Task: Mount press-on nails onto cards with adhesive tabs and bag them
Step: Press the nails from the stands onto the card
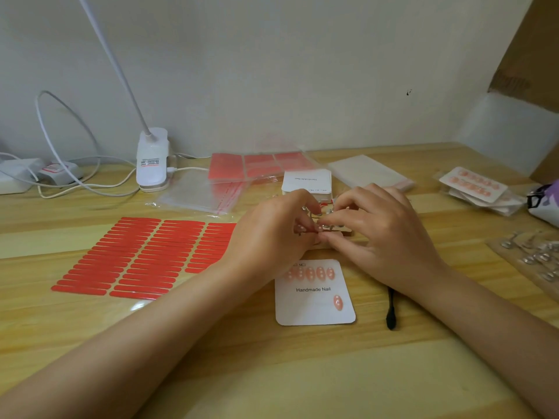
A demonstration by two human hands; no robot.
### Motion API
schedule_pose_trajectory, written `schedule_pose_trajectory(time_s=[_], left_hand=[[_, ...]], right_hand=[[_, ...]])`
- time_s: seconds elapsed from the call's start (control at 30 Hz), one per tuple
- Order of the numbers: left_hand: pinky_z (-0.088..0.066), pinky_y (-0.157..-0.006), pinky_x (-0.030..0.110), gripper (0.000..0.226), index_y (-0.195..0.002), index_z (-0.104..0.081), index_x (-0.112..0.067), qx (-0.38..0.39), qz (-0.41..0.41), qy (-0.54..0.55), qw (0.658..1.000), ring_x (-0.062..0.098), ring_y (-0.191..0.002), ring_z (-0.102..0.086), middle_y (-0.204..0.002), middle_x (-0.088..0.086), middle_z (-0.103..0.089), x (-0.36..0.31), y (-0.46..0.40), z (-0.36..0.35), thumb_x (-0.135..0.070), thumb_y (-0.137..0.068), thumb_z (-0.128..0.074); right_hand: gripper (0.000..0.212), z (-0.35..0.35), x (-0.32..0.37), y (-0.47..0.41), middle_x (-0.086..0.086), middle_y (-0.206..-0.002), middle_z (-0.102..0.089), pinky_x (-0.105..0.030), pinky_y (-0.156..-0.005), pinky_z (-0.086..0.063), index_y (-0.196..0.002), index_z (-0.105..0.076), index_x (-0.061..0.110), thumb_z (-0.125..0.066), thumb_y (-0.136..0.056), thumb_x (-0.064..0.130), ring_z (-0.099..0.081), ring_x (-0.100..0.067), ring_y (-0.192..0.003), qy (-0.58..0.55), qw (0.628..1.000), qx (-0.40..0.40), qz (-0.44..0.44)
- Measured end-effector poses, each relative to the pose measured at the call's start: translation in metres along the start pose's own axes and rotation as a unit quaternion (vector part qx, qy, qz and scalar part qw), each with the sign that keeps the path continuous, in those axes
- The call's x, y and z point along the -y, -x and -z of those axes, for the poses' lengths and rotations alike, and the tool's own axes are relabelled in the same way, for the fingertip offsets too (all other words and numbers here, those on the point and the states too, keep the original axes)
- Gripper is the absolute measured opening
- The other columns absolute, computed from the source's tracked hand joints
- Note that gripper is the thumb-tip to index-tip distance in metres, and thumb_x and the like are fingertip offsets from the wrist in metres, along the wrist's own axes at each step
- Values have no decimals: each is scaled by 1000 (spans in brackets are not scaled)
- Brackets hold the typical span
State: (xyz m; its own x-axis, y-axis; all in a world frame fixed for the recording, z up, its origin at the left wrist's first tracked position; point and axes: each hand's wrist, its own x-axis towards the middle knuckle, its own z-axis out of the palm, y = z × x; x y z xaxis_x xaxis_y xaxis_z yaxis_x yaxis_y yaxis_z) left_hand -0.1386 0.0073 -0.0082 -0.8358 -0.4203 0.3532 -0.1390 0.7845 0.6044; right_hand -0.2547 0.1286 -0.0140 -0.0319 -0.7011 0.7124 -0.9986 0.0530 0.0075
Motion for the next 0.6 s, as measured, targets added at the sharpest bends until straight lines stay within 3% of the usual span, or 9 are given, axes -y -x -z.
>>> schedule_pose_trajectory(time_s=[0.3,0.6], left_hand=[[-50,-76,39,28,-88,-49,-30,10,8,3,1000,9,-79,-57,-64,-22,-56,-1,0,1,-19,-77,-73],[-50,-77,39,30,-84,-47,-33,13,21,-16,1000,8,-81,-58,-65,-22,-57,-2,-1,0,-19,-78,-73]], right_hand=[[13,-4,-1,0,1,-80,-62,-29,-74,-35,-82,-74,16,-67,-77,26,-57,-19,-76,-18,1000,2,-23],[9,-11,2,-4,2,-79,-59,-41,-72,-45,-76,-73,13,-69,-74,21,-52,-13,-77,-127,985,-26,-111]])
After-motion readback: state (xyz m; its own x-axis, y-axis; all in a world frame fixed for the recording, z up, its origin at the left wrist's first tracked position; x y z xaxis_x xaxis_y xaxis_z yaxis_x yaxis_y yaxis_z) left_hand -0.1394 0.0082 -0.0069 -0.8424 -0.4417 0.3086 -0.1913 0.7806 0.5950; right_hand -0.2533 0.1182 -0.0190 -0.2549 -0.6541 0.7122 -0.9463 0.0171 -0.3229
